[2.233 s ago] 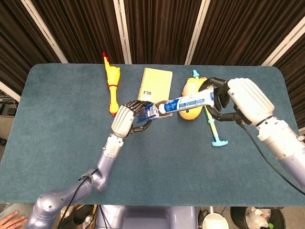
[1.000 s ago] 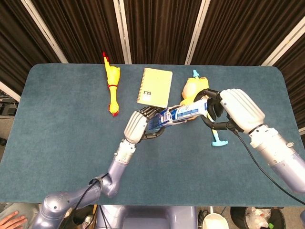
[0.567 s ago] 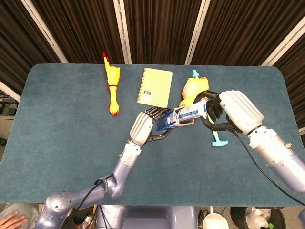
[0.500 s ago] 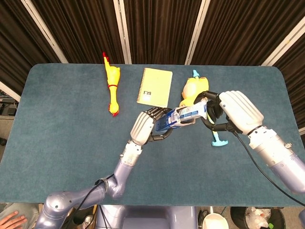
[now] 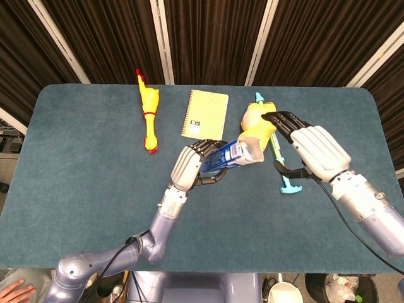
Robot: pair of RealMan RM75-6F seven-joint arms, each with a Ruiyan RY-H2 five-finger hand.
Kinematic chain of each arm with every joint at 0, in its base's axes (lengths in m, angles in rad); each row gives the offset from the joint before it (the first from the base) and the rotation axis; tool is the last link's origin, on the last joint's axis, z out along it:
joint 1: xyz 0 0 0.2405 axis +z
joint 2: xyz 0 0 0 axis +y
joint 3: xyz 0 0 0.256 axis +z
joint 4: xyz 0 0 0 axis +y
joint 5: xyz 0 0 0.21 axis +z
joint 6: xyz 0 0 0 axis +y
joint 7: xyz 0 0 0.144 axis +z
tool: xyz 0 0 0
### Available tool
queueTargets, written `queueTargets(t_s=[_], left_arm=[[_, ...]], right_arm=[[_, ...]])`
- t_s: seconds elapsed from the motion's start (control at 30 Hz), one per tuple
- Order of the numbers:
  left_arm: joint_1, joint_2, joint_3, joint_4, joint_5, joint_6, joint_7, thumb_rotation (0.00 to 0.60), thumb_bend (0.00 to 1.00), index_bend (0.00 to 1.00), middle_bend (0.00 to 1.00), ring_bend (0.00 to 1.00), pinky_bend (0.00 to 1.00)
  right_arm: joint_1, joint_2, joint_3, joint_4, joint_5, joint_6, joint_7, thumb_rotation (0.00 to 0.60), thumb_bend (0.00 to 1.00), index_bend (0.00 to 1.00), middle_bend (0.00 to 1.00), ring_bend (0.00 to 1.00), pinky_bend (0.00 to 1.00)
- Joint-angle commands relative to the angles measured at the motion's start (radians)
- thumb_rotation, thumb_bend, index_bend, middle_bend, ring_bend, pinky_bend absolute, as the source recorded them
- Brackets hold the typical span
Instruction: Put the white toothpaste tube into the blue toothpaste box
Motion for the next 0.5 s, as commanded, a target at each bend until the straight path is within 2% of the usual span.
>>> queueTargets(t_s=[0.03,0.27,0.37,0.5], left_arm=[[0.015,0.009,0.006,-0.007,0.001,0.010,-0.008,0.600,0.37,0.28,0.39,0.38,0.46],[0.055,0.038,0.035,-0.025,0.010,0.021,-0.012,0.600,0.37,0.28,0.39,0.37,0.46],[0.118,0.099,0.097,-0.035,0.026,0.020,0.008,0.600,0.37,0.28,0.40,0.37,0.46],[0.173,0.179,0.162,-0.064,0.043,-0.010,0.052,0.600,0.37,0.28,0.41,0.37,0.46]], right_arm=[[-0.001,-0.007,-0.018,0.015,0.012,0.005,-0.059,0.600,0.40,0.00,0.04,0.01,0.19],[-0.013,-0.035,-0.041,0.035,0.046,0.048,-0.140,0.600,0.40,0.00,0.04,0.01,0.19],[-0.051,-0.080,-0.087,0.065,0.048,0.113,-0.235,0.600,0.40,0.00,0.04,0.01,0.19],[-0.079,-0.117,-0.115,0.065,0.076,0.149,-0.258,0.600,0.40,0.00,0.04,0.01,0.19]])
